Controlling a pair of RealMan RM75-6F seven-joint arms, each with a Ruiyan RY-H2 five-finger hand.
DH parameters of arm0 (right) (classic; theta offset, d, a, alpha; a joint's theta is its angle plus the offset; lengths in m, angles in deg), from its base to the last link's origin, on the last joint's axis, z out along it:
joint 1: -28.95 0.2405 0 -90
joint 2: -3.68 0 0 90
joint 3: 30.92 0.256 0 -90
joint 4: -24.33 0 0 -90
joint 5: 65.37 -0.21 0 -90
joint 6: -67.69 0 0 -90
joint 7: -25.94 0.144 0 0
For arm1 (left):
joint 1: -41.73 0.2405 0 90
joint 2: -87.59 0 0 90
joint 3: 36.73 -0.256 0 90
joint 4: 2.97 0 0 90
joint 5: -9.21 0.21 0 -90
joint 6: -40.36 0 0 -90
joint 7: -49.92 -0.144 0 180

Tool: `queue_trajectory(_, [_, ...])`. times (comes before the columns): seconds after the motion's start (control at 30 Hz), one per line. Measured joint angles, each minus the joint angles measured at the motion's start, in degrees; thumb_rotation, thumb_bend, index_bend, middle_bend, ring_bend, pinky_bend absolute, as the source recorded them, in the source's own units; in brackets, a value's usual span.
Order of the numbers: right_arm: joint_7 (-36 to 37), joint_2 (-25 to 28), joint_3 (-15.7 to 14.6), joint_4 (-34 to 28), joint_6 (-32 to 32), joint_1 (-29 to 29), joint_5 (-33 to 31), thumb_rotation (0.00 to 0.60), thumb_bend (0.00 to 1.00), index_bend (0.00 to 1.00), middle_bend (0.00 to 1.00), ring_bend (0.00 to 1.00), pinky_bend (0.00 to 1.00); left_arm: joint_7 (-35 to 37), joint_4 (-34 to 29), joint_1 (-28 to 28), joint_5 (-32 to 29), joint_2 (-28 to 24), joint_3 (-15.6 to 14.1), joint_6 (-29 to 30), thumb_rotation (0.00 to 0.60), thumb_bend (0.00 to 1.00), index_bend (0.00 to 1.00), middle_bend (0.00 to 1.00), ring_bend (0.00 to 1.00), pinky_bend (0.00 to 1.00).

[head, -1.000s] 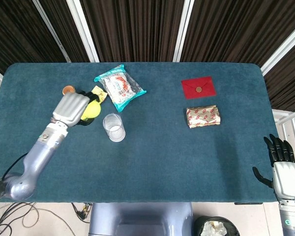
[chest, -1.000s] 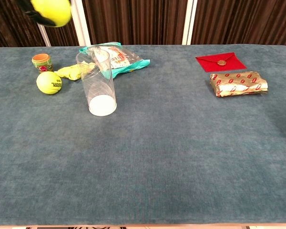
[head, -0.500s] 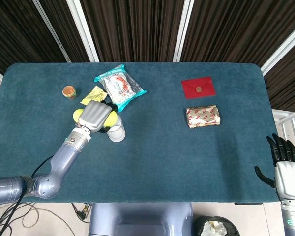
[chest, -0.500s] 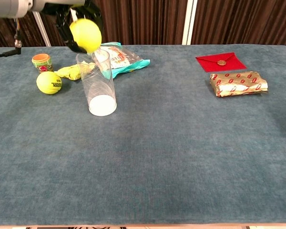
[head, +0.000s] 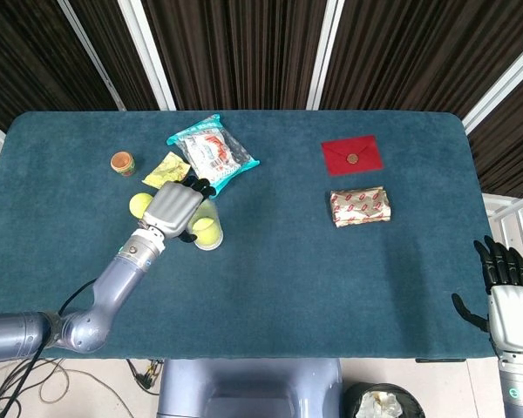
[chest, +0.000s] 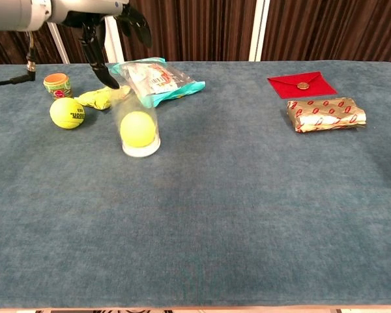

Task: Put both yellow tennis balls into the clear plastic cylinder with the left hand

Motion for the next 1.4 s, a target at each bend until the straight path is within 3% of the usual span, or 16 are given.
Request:
queue_trajectory(0.4, [-0.25,-0.3,0.13,0.0,-0.4,-0.08,-0.03,0.6,0.34,0.0,0.02,0.02,0.0,3.87,-2.6,3.11,3.12,-6.39,0.17,3.97,0.6,0.01,0.24,0.19,0.14,0.38])
queue_trajectory(0.67, [-0.8,-0.7,-0.34,-0.27,0.59,0.24,0.18,0.6,0.34,0.0,0.02,0.02,0.0,10.96,3.87,7.12,2.7,-8.82,-2.64,-2.79,0.6,0.01,0.22,0.16,0.12,0.36])
queue_trajectory(0.93, [-1.77,-1.01,-0.31,-0.07,1.02,0.44,-0.22,0.6,0.34,0.0,0.02,0.02,0.0,16.13,16.74,8.6,3.62,-3.73,-4.6,-9.22,0.6,0.01,0.2,0.13,0.11,0.33])
queue_trajectory(1.4, [-2.14,-1.37,-0.37,0.31,1.15,0.58,-0.15,0.6,0.34,0.0,0.02,0.02,0.0,16.19,31.52,7.55,3.06,6.54,-6.99,-14.59,0.6,0.01,0.2,0.13,0.11,0.3])
